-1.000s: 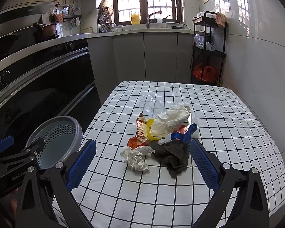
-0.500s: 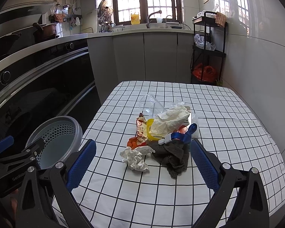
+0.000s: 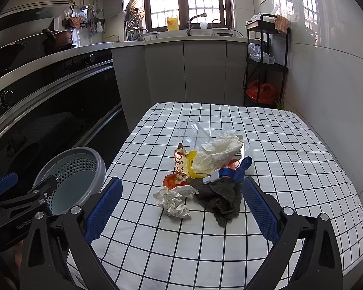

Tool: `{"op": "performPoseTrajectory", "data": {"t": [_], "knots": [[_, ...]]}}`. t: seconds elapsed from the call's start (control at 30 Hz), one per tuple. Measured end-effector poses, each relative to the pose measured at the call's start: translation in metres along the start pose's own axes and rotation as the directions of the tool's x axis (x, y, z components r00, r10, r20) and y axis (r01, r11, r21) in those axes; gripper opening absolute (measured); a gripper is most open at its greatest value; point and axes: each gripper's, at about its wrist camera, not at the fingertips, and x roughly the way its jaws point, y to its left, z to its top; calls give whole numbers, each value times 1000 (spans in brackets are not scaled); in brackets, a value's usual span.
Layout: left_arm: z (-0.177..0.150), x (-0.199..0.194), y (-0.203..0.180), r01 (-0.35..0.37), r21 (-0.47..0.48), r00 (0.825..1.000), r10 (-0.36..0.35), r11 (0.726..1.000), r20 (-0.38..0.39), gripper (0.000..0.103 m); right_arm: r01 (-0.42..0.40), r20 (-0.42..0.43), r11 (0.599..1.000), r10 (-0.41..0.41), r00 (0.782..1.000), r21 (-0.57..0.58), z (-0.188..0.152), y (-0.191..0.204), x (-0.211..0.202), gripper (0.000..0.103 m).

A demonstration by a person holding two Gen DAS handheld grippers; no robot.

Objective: Collect trash

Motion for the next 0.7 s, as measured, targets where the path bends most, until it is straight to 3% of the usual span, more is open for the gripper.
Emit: {"op": "performPoseTrajectory", "data": {"t": [0.7], "knots": [[0, 3, 3, -4, 1, 1000, 4, 1000, -2, 97, -6, -2, 1000, 6, 1000, 7, 0, -2, 1, 95]]}}
